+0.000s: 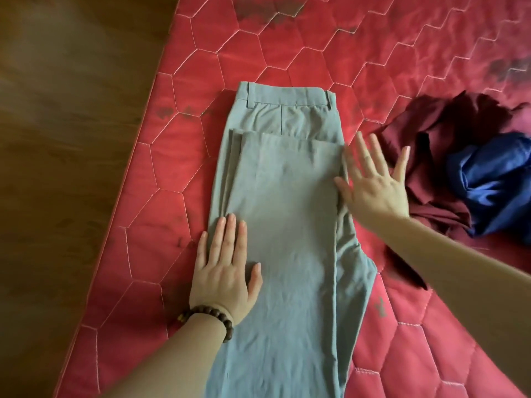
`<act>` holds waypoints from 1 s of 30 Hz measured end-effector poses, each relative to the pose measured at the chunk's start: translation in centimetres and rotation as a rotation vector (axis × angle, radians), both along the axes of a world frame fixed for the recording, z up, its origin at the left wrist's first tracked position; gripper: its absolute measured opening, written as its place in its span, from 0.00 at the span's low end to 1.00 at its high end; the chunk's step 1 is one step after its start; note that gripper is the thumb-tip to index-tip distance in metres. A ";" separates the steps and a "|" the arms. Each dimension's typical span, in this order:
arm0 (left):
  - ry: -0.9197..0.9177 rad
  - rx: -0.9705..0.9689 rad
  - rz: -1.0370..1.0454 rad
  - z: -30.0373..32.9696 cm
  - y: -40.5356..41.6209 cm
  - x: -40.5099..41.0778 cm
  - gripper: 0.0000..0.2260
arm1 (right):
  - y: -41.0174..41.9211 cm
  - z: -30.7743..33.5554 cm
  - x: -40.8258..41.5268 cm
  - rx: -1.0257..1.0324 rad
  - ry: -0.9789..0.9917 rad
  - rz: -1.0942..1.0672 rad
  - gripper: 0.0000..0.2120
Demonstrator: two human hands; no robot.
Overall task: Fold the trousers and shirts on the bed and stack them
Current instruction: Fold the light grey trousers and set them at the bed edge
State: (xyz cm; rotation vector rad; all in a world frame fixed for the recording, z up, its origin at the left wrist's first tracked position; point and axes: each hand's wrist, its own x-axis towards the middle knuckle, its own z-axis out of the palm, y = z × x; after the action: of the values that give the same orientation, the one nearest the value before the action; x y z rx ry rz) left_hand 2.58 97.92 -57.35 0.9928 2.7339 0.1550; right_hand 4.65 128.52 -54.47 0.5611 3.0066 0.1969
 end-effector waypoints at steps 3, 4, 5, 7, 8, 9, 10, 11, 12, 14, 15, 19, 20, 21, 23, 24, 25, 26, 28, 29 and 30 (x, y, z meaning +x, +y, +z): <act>0.016 0.008 0.006 0.0 0.0 0.0 0.33 | -9.0 -1.1 3.3 -0.135 0.094 0.340 0.32; 0.022 0.016 0.009 0.1 0.0 0.1 0.33 | -11.0 -1.4 5.3 -0.166 0.037 0.455 0.32; 0.024 0.026 0.012 0.1 0.0 0.2 0.33 | -11.6 -1.6 7.0 -0.161 -0.035 0.507 0.31; 0.017 0.031 0.007 0.3 -0.1 0.4 0.33 | -8.9 -1.9 9.4 -0.146 -0.097 0.353 0.28; 0.008 0.026 -0.002 0.4 -0.2 0.4 0.34 | -7.1 -1.6 9.9 -0.136 -0.112 0.203 0.27; -0.018 0.026 -0.010 0.7 -0.3 0.3 0.34 | -5.5 -1.1 10.4 -0.126 -0.135 0.108 0.26; -0.061 0.050 -0.018 1.0 -0.4 0.1 0.34 | -4.3 -0.6 10.7 -0.121 -0.169 0.081 0.26; -0.121 0.103 -0.025 1.3 -0.6 -0.2 0.34 | -3.6 -0.1 11.1 -0.126 -0.193 0.118 0.26; -0.222 0.180 -0.022 1.8 -0.9 -0.7 0.32 | -3.4 0.4 11.6 -0.130 -0.195 0.185 0.26; -0.353 0.337 -0.045 2.7 -2.4 -2.2 0.23 | -3.1 1.3 13.0 -0.108 -0.143 0.329 0.27; -0.311 0.358 -0.097 3.0 -3.7 -3.1 0.21 | -2.8 1.7 13.9 -0.082 -0.119 0.387 0.30; 0.117 0.050 -0.515 4.0 -7.5 -5.5 0.32 | -3.2 2.3 16.7 0.019 -0.194 0.496 0.46; 0.173 -0.024 -0.639 4.1 -7.7 -5.6 0.32 | -4.0 2.2 16.6 0.034 -0.207 0.525 0.45; 0.208 -0.063 -0.745 4.0 -7.5 -5.6 0.32 | -4.7 1.9 16.2 0.047 -0.178 0.565 0.42; 0.224 -0.084 -0.873 3.7 -6.7 -5.4 0.32 | -6.2 1.3 14.9 0.007 -0.145 0.653 0.33; 0.201 -0.085 -0.904 3.6 -6.2 -5.3 0.33 | -7.0 1.1 14.2 -0.023 -0.161 0.700 0.31; 0.156 -0.098 -0.922 3.6 -5.8 -5.3 0.35 | -7.6 0.8 13.7 -0.061 -0.177 0.751 0.31; 0.096 -0.121 -0.926 3.5 -5.6 -5.3 0.37 | -8.1 1.0 13.4 -0.115 -0.214 0.779 0.33; -0.014 -0.198 -0.926 3.8 -5.7 -5.3 0.42 | -8.5 1.4 13.1 -0.238 -0.265 0.774 0.35; -0.054 -0.237 -0.930 4.0 -5.9 -5.2 0.43 | -8.6 1.7 13.1 -0.310 -0.301 0.748 0.35; -0.115 -0.254 -0.933 4.2 -6.1 -5.1 0.43 | -8.8 2.1 13.3 -0.394 -0.340 0.720 0.35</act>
State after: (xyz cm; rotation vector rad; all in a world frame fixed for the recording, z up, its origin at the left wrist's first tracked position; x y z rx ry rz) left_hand -2.51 91.85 -53.19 1.9403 1.8622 -0.2762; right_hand 17.94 119.67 -52.40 -0.5399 2.6575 -0.2375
